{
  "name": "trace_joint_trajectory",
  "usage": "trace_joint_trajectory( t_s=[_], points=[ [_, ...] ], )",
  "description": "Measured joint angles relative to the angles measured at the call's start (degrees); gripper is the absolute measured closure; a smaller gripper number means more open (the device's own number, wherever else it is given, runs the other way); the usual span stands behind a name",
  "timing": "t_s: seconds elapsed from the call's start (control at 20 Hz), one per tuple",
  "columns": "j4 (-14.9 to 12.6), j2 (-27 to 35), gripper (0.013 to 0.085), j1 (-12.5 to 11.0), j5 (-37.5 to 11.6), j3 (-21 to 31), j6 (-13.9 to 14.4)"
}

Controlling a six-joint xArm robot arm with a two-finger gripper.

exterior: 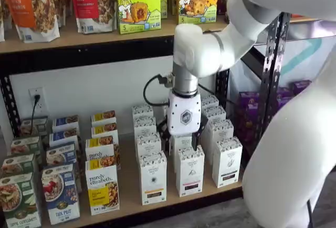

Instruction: Pick up the white box with a yellow strip in the middle, on the bottom shelf, the fourth box from the left

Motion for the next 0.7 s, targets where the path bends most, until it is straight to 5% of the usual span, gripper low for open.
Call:
trace_joint_trajectory(
  t_s=[0.5,0.7],
  points=[
    [2.11,8.46,0.013,-1.26,-5.67,-3.1,-3.32],
    [1.05,11.52,0.013,-0.85,-6.9,-5.14,-2.21]
  ],
)
